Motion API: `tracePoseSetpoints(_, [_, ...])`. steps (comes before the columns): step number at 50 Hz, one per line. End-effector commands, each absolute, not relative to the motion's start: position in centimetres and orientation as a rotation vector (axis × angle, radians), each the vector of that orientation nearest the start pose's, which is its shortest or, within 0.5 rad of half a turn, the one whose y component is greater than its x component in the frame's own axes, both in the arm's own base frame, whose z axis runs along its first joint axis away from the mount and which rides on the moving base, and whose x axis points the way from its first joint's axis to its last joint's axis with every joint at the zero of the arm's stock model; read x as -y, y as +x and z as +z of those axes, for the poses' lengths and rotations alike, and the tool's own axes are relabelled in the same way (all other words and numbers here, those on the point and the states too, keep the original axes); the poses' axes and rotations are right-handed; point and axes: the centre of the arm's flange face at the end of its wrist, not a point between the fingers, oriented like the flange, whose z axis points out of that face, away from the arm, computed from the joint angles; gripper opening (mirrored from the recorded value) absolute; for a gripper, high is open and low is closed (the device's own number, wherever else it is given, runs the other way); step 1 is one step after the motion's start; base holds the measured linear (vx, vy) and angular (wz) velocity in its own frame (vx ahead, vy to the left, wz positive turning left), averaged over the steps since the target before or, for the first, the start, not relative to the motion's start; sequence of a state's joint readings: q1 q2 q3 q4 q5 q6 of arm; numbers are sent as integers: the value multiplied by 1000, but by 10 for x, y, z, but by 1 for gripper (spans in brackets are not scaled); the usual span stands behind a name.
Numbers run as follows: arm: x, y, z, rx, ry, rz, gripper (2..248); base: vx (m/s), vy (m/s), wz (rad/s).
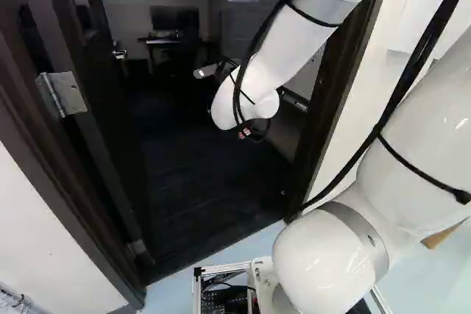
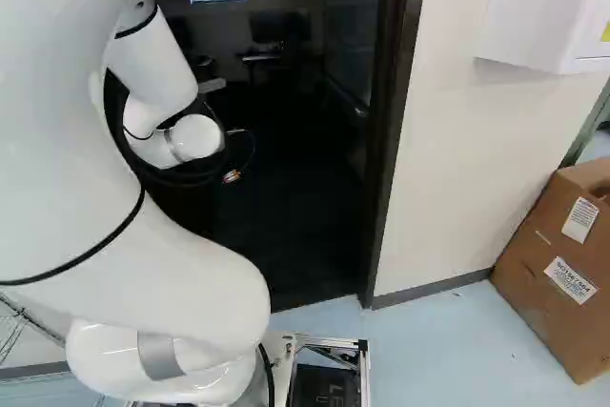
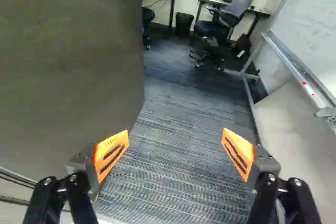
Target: Open the door and move inside
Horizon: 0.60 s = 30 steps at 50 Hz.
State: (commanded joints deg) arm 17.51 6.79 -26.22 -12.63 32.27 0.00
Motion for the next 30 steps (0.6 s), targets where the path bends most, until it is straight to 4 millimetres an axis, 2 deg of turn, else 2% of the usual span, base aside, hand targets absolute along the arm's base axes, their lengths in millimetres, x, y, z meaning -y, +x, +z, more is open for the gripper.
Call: tracePoseSetpoints(30, [-95,368,437,468,-2500,-1618,247,0,0,0])
